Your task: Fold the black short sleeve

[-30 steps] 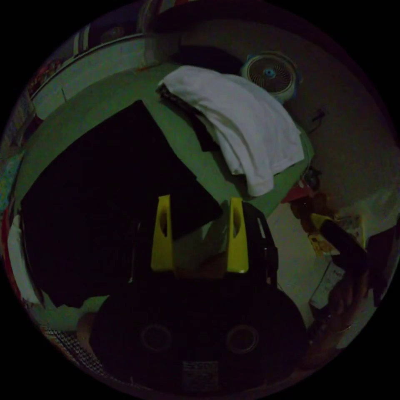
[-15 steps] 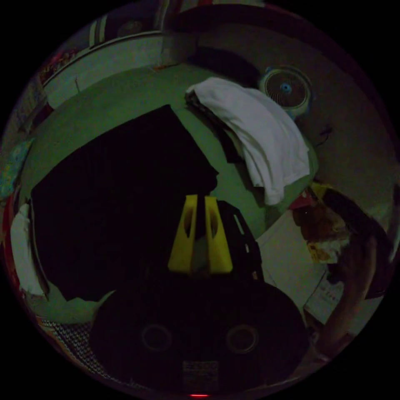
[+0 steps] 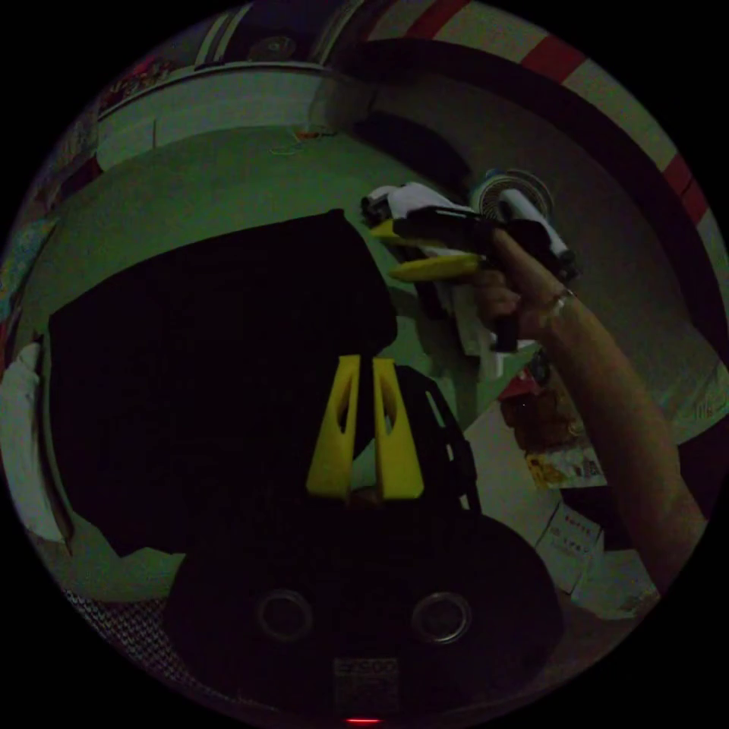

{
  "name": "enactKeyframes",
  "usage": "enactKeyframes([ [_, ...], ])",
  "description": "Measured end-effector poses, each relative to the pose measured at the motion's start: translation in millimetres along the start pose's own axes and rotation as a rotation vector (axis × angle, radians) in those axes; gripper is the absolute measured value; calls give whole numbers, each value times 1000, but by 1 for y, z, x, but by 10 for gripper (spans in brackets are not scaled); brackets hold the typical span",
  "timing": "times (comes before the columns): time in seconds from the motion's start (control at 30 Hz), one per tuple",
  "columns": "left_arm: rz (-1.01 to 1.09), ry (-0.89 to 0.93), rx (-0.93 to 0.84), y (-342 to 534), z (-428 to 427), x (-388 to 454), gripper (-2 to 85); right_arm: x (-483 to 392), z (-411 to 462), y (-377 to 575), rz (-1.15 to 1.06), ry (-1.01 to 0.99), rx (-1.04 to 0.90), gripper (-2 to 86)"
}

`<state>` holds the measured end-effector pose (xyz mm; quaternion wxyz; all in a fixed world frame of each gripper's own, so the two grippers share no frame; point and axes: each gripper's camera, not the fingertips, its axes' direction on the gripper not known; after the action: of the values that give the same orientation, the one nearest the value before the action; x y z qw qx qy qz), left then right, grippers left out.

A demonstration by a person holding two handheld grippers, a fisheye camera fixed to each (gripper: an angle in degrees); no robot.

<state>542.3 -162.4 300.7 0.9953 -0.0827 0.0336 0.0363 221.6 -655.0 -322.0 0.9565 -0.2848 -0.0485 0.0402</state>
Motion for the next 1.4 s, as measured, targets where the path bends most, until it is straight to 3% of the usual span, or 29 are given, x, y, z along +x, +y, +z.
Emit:
enactKeyframes([
  [0.13, -3, 39, 8, 6, -15, -22, 44, -21, 29, -38, 9, 115, -34, 141],
  [0.37, 19, 86, 29, 17, -45, -47, 43, -59, 50, -69, 18, 133, 39, 15],
  [0.63, 93, 203, 50, 28, -87, -44, 39, -114, 29, -72, -58, 248, 45, -9],
  [0.77, 144, 236, 63, 34, -104, -31, 39, -146, 22, -66, -79, 431, 61, -10],
  [0.93, 151, 301, 87, 45, -135, -43, 40, -183, 33, -59, -78, 518, 84, -9],
  [1.2, 25, 275, 183, 81, -208, -129, 41, -304, 123, -59, -258, 592, 62, -9],
  [1.4, -147, 154, 273, 123, -272, -214, 41, -411, 257, -55, -459, 596, -31, -1],
])
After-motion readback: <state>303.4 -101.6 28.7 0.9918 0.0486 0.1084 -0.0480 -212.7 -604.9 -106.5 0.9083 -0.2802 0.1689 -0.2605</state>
